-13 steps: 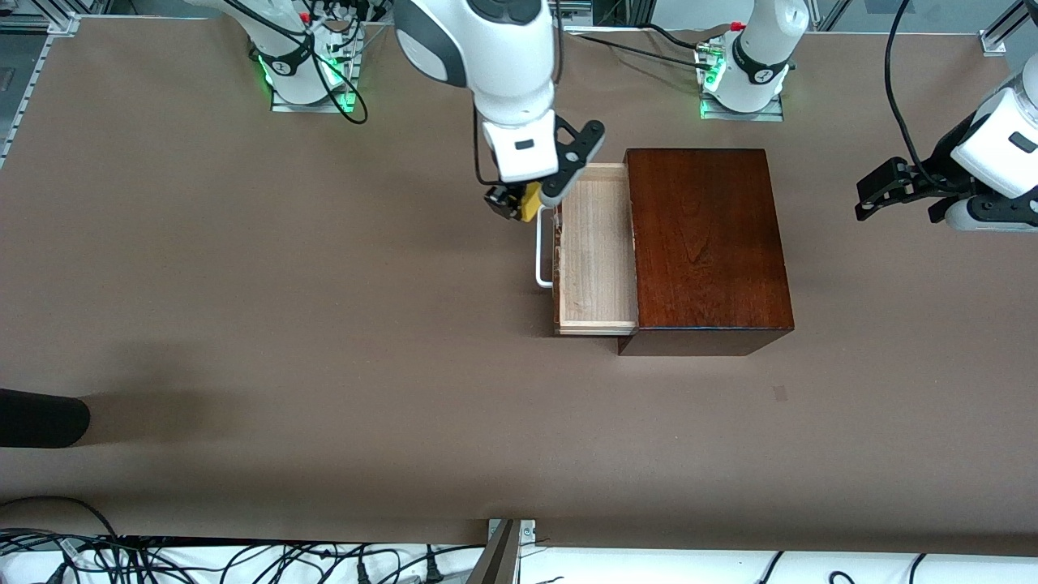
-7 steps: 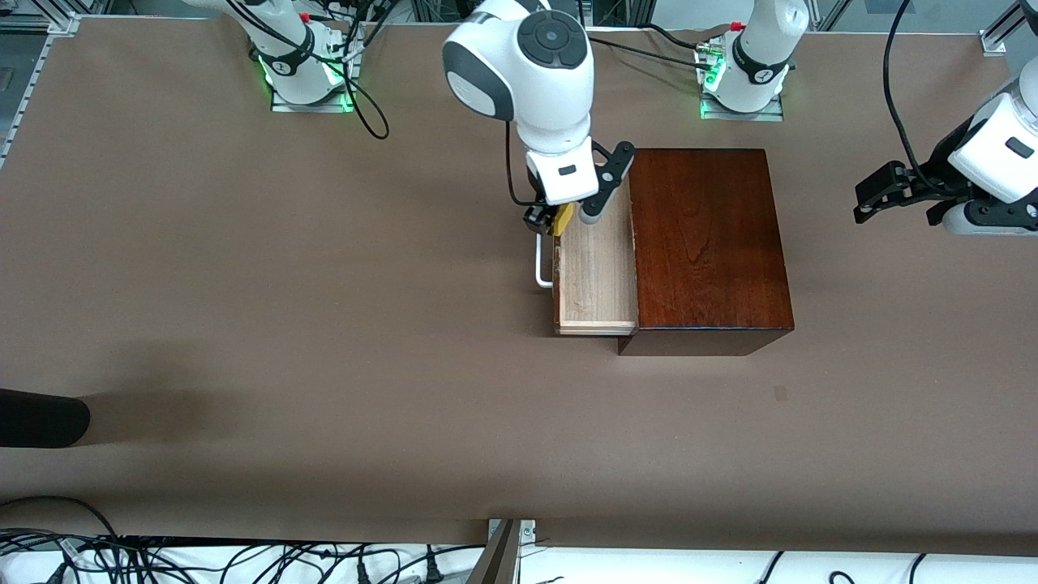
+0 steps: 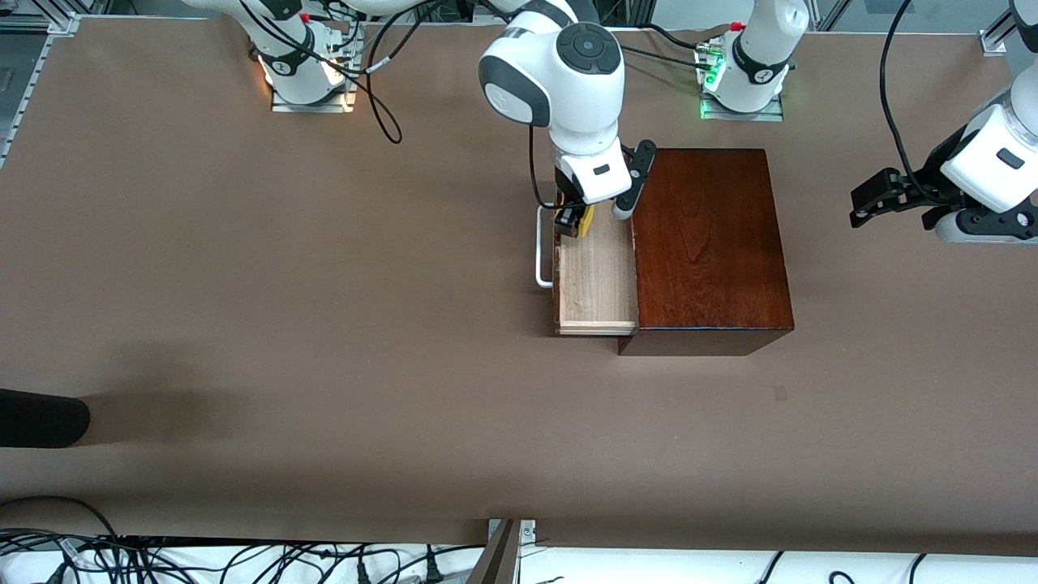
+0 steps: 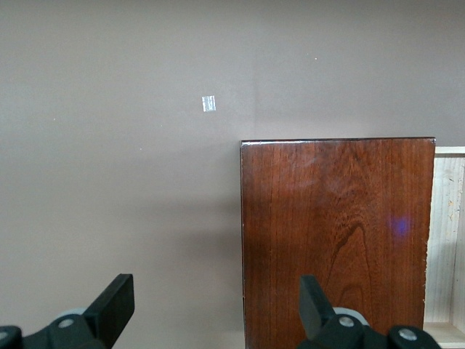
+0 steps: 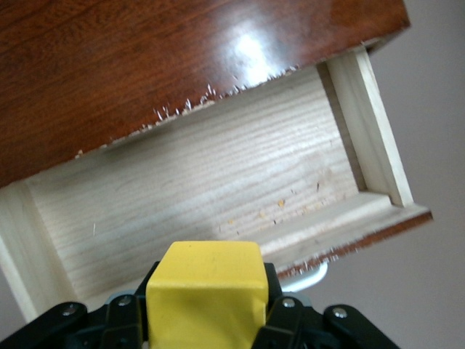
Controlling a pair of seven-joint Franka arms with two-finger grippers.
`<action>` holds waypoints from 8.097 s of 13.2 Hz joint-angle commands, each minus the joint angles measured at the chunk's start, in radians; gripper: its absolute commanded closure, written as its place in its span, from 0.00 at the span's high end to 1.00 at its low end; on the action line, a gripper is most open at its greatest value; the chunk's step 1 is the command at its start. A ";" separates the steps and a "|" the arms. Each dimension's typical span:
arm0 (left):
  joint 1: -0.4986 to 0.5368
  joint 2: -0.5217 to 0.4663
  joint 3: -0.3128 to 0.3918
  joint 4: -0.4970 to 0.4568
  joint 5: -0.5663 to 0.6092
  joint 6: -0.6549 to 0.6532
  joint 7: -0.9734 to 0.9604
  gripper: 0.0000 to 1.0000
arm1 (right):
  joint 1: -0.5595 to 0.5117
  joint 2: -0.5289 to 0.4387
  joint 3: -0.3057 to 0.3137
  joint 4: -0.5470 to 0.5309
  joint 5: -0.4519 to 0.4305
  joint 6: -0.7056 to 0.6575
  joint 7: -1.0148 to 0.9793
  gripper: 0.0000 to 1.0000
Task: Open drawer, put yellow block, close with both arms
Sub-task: 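Carry the yellow cube with the right gripper over the open drawer, then lower the cube into the drawer and open the right gripper, then withdraw the right gripper to rest while the left gripper reaches the drawer, then push the drawer shut into the box with the left gripper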
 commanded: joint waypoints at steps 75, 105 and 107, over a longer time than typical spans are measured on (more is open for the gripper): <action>-0.499 0.390 -0.244 0.234 -0.011 0.109 -1.213 1.00 | -0.743 -0.853 -0.339 -0.711 0.207 -0.215 0.107 1.00; -0.594 0.717 -0.142 0.357 0.073 0.166 -1.689 0.00 | -0.732 -0.803 -0.358 -0.673 0.204 -0.240 0.121 1.00; -0.590 0.708 -0.135 0.357 0.096 0.126 -1.677 0.00 | -0.732 -0.803 -0.359 -0.674 0.204 -0.240 0.121 1.00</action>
